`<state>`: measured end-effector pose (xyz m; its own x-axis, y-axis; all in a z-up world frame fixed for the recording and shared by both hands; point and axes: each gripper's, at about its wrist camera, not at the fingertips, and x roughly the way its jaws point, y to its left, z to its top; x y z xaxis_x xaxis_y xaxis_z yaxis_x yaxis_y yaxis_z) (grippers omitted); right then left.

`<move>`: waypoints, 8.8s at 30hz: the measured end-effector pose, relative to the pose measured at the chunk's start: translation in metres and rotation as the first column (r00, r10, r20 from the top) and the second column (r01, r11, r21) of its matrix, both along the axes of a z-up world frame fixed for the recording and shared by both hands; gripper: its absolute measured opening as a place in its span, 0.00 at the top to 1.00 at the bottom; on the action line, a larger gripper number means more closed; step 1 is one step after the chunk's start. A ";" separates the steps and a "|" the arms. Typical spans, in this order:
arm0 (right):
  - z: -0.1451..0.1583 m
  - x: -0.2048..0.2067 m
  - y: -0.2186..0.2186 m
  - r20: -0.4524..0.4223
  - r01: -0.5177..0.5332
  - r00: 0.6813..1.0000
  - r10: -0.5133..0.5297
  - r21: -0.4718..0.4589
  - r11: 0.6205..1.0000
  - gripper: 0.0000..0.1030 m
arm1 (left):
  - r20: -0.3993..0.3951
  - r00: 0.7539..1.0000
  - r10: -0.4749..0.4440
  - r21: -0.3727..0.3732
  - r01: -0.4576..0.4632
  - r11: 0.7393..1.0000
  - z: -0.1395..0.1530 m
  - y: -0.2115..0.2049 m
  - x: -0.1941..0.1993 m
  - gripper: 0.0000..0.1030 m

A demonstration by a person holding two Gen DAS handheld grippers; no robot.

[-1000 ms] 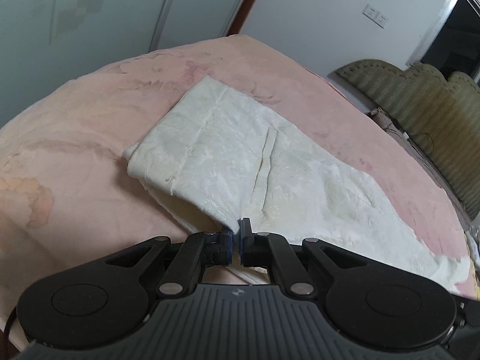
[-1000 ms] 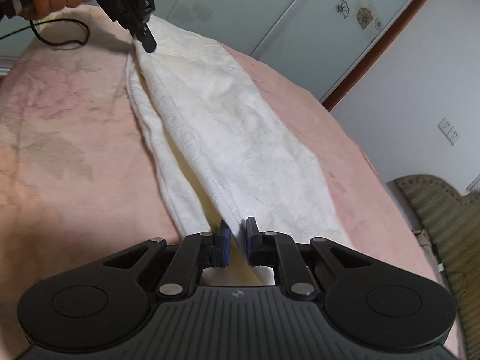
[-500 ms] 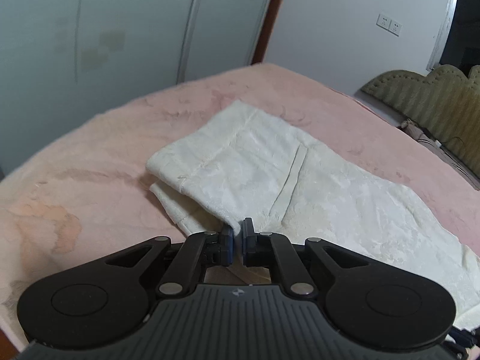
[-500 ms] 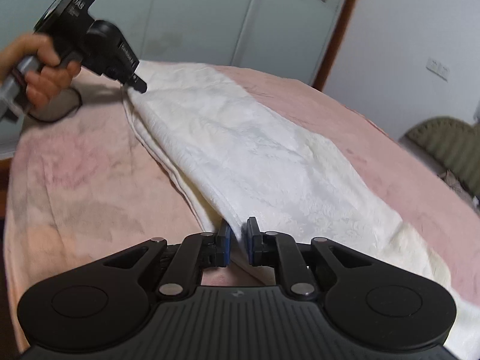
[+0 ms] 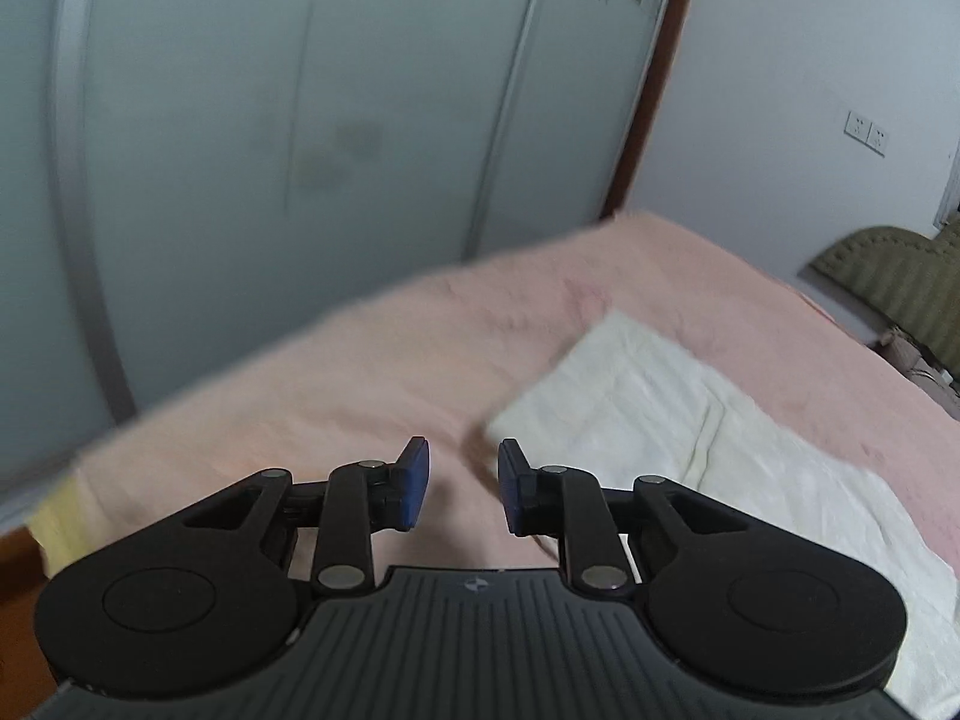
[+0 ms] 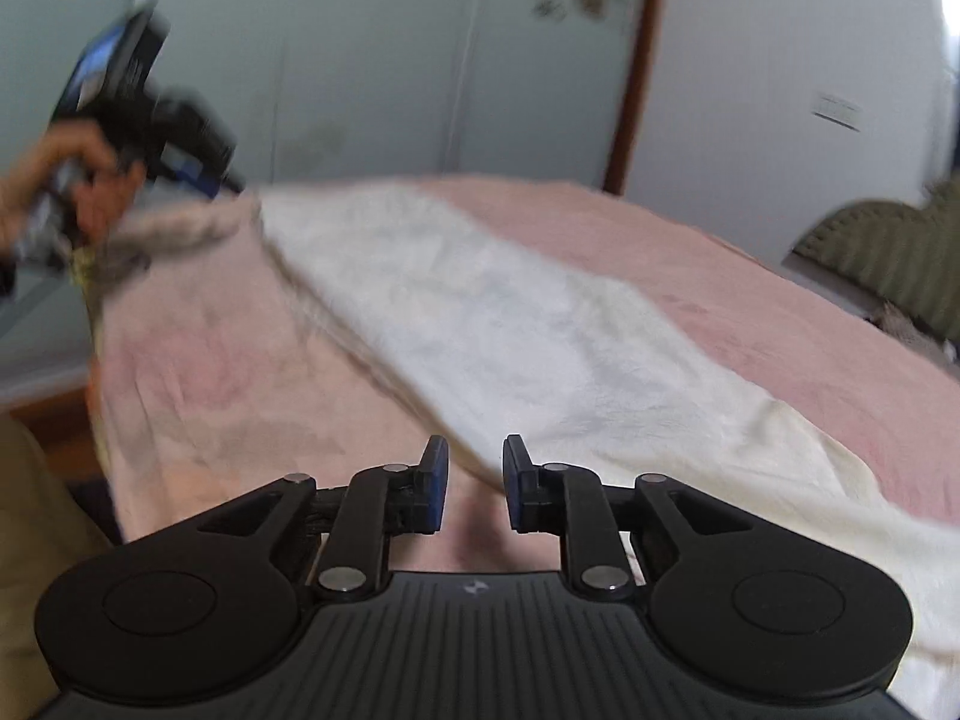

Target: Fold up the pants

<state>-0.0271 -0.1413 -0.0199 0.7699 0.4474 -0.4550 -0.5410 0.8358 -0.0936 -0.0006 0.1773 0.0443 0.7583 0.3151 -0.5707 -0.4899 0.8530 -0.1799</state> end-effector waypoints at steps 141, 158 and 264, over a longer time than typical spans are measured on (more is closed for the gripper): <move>-0.054 0.154 -0.353 -0.545 0.605 0.776 -0.318 0.786 0.127 0.00 | -0.076 0.335 -0.939 0.121 0.938 0.324 -0.082 -0.386 0.036 0.35; -0.010 0.084 -0.356 -0.470 0.633 0.730 -0.496 0.738 0.232 0.94 | -0.071 0.405 -0.912 0.283 0.885 0.371 -0.067 -0.390 0.020 0.36; -0.002 -0.058 -0.335 -0.248 0.826 0.517 -0.819 0.396 0.402 0.79 | -0.301 0.327 -0.896 0.484 0.862 0.152 -0.090 -0.423 -0.026 0.78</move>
<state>-0.0850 -0.4767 -0.0217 0.8699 -0.2649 -0.4160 0.4316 0.8173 0.3819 -0.0268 -0.2461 -0.0459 0.7405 -0.3936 -0.5447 0.6450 0.6437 0.4118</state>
